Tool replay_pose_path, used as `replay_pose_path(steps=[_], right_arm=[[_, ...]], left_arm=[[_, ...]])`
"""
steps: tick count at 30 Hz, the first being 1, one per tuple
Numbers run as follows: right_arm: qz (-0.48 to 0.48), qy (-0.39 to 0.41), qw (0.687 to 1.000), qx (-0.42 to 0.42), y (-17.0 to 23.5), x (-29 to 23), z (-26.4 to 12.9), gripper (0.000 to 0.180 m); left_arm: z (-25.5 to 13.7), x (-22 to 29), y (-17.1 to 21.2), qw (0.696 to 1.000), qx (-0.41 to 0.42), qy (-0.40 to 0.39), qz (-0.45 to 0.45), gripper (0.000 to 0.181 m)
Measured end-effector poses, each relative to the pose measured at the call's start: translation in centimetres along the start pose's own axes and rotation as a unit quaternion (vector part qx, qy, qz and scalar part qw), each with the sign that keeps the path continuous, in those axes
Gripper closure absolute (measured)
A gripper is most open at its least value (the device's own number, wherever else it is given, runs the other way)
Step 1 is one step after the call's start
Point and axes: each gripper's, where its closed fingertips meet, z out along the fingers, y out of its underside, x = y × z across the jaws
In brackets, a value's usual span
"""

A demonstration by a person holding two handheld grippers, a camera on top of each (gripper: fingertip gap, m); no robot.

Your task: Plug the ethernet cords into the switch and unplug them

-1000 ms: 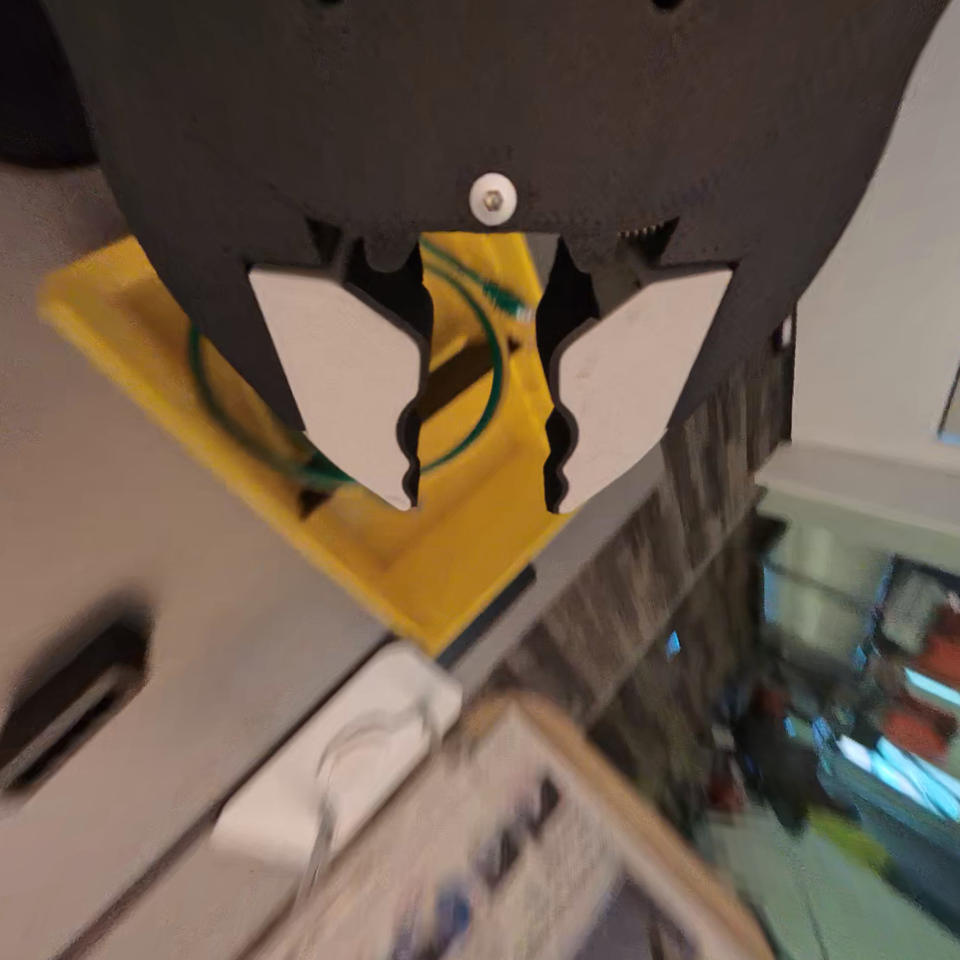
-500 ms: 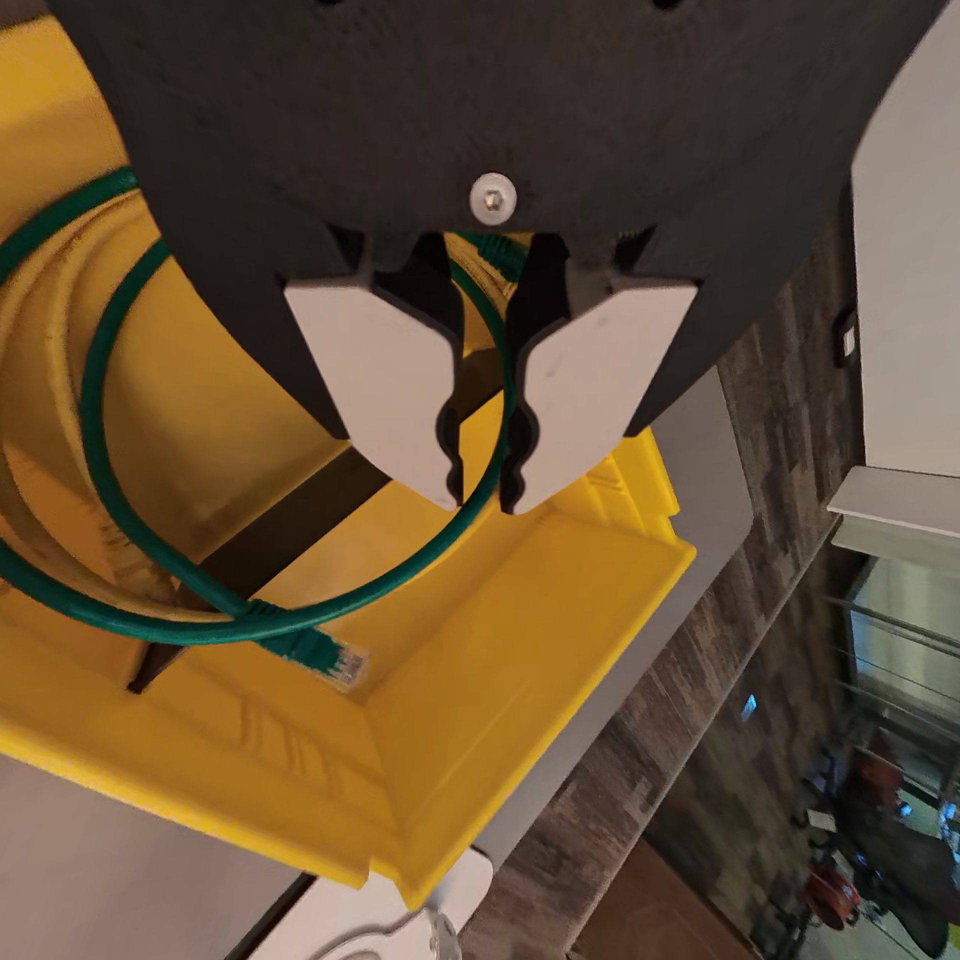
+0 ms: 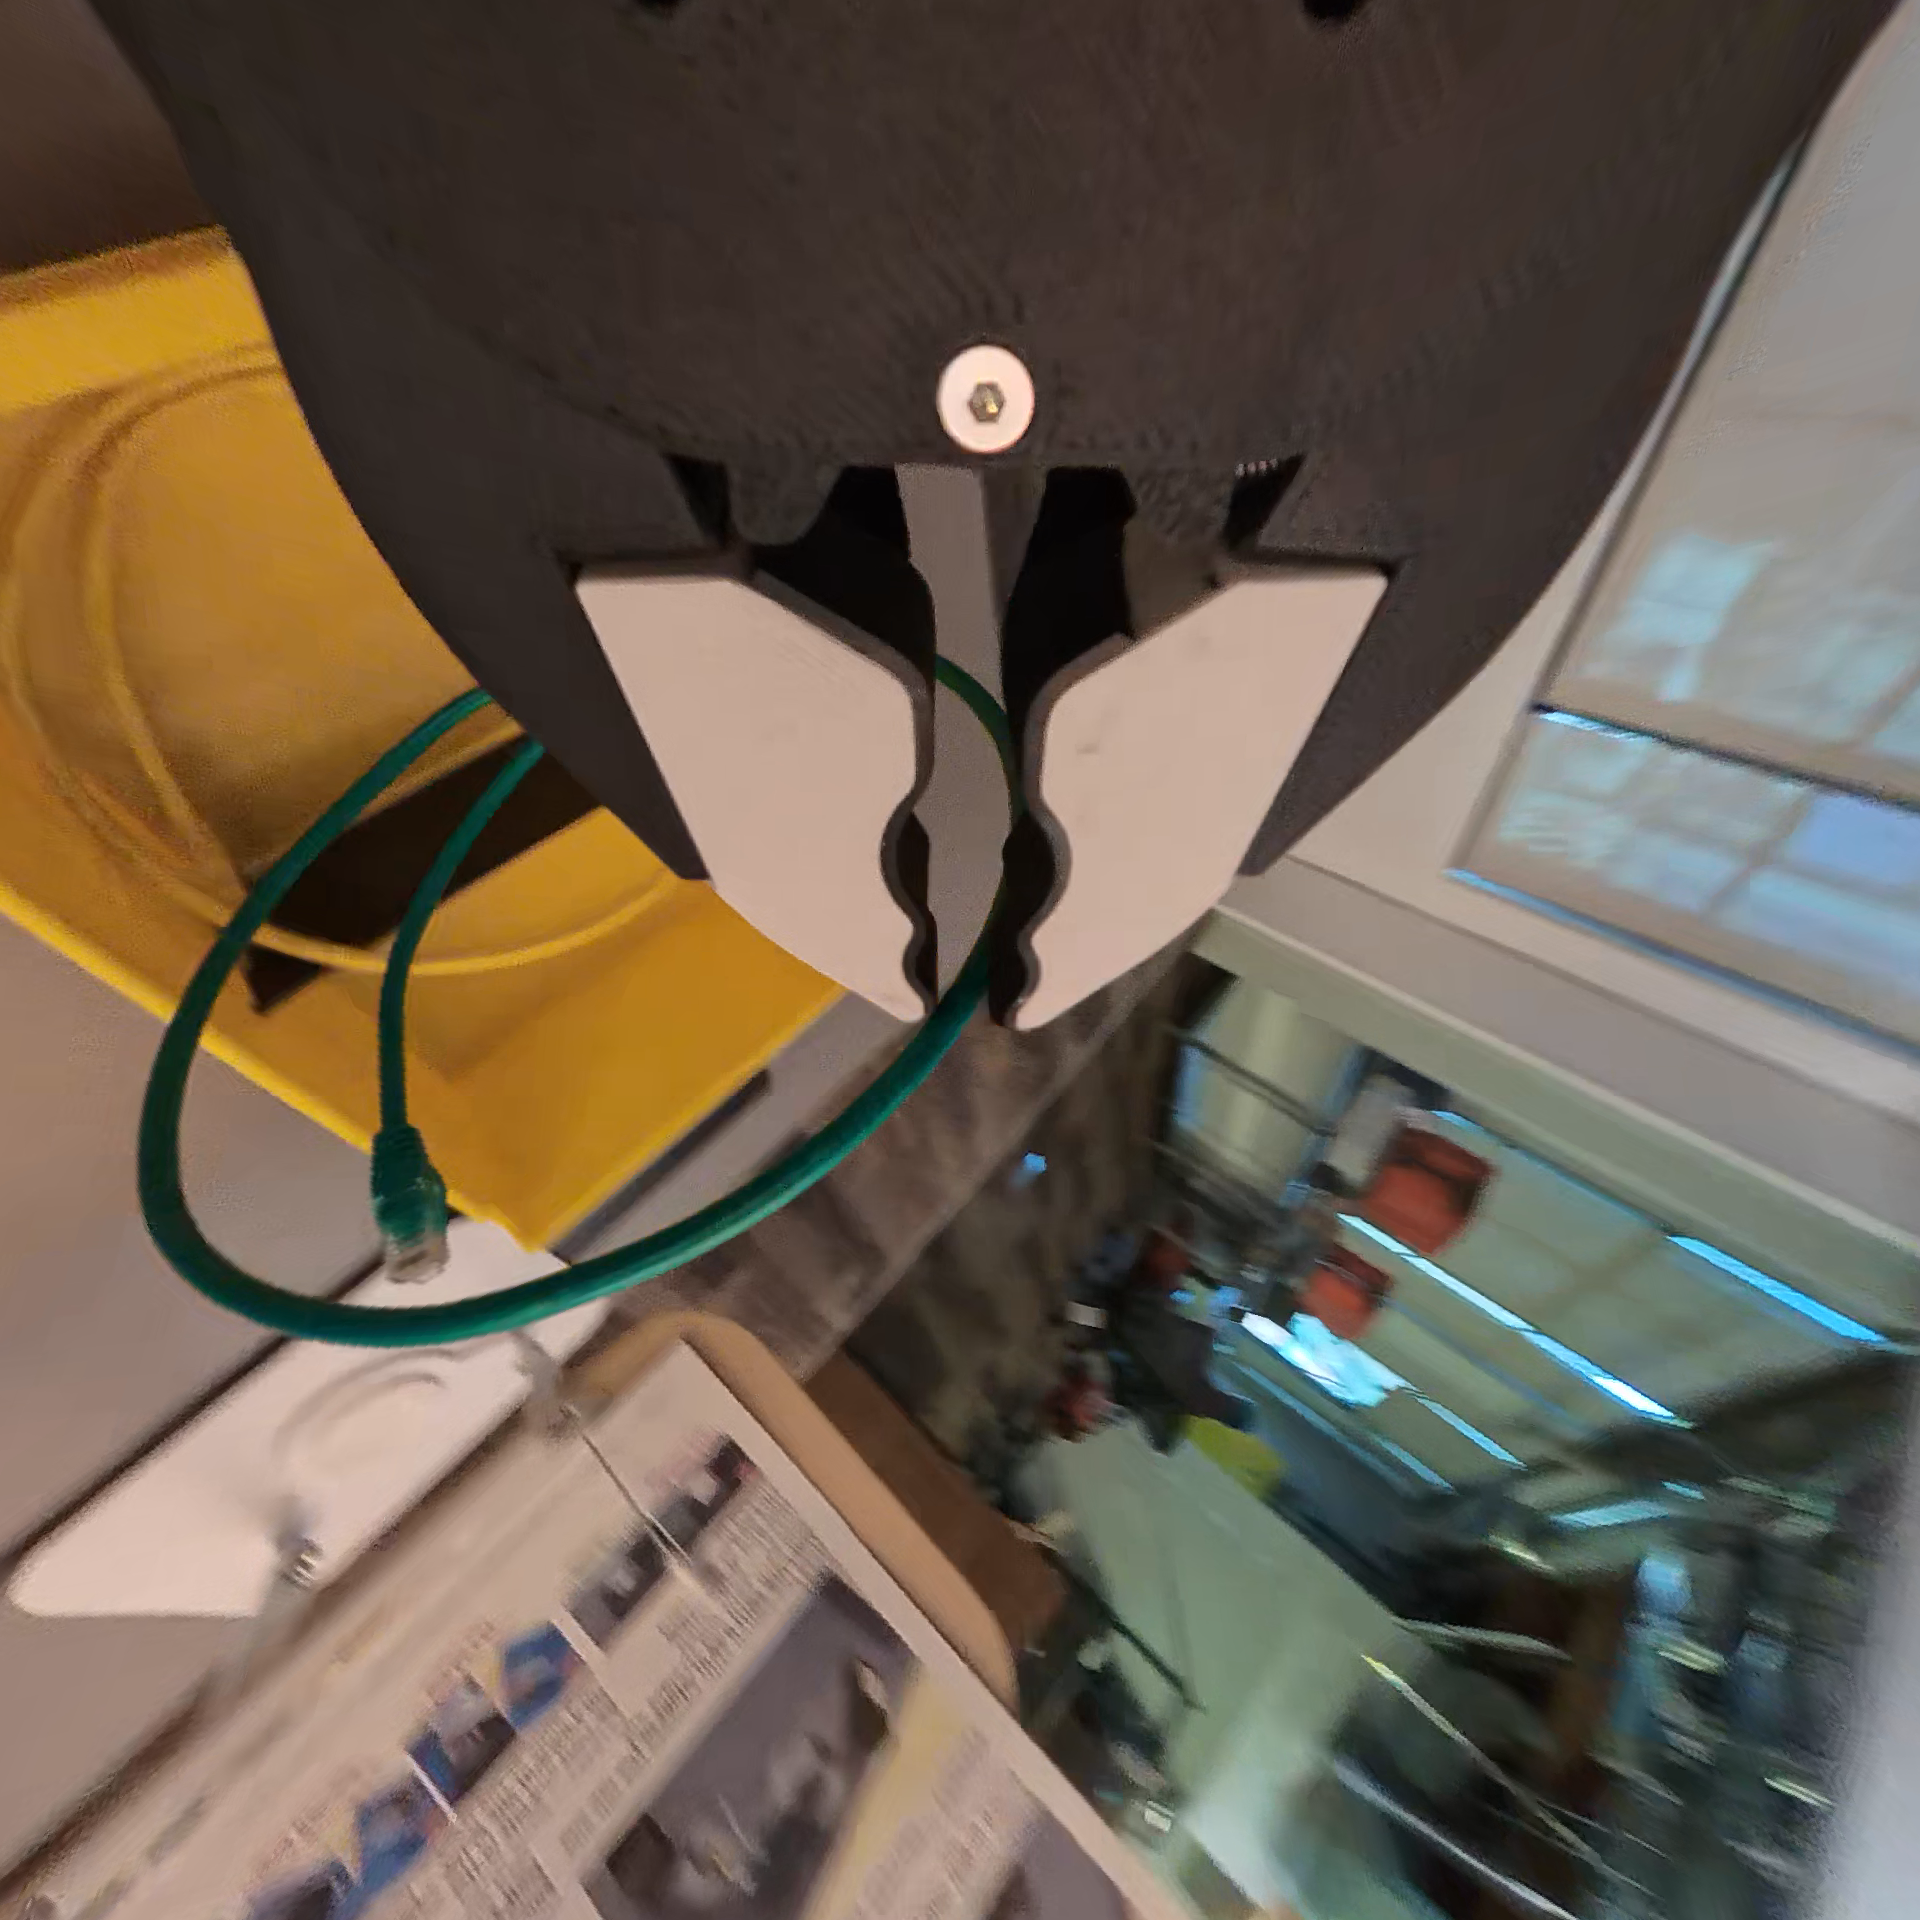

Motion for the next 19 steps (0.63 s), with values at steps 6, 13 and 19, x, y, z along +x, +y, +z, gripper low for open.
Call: replay_pose_path(steps=[6,13,19], right_arm=[[0.000,0.005,1.000,-0.008,0.3,0.2,0.0,0.122],[0.002,0.011,1.000,-0.015,0.7,0.4,-0.2,0.122],[-0.001,0.007,1.000,-0.026,1.0,0.2,0.0,0.122]], left_arm=[[-6.8,-0.9,-7.5,0.994,0.085,-0.050,-0.041,0.174],[-8.0,13.2,-15.9,0.954,0.152,0.249,-0.070,0.174],[-2.2,30.4,-14.6,0.900,0.022,0.436,-0.006,0.175]])
